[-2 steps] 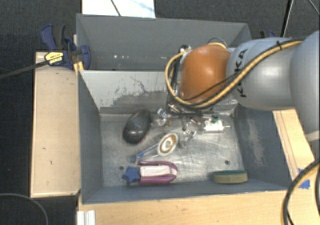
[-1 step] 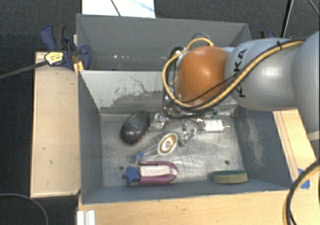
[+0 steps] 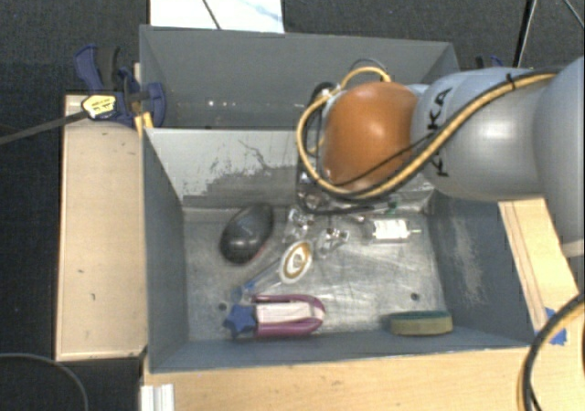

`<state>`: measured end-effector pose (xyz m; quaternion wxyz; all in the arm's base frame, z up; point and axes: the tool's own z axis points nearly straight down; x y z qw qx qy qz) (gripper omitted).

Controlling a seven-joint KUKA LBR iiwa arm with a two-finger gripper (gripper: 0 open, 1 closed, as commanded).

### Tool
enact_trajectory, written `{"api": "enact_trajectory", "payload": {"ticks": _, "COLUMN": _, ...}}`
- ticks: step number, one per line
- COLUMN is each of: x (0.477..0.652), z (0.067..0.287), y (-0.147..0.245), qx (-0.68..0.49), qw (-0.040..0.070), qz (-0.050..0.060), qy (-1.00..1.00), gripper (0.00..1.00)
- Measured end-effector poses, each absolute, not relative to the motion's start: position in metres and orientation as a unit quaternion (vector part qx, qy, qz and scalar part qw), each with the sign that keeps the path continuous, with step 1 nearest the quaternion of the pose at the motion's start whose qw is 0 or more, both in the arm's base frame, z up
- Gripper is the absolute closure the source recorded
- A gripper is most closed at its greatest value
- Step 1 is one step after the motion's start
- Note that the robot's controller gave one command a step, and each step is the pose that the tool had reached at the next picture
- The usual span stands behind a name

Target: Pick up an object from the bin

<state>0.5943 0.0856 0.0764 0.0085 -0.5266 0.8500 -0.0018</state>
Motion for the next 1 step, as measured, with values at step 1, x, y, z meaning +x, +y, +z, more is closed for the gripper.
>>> {"api": "enact_trajectory", "payload": {"ticks": 1, "x": 0.5968, "z": 0.2015, "y": 0.0861, "qx": -0.523, "qw": 0.006, "qz": -0.002, "qy": 0.853, "gripper": 1.00}}
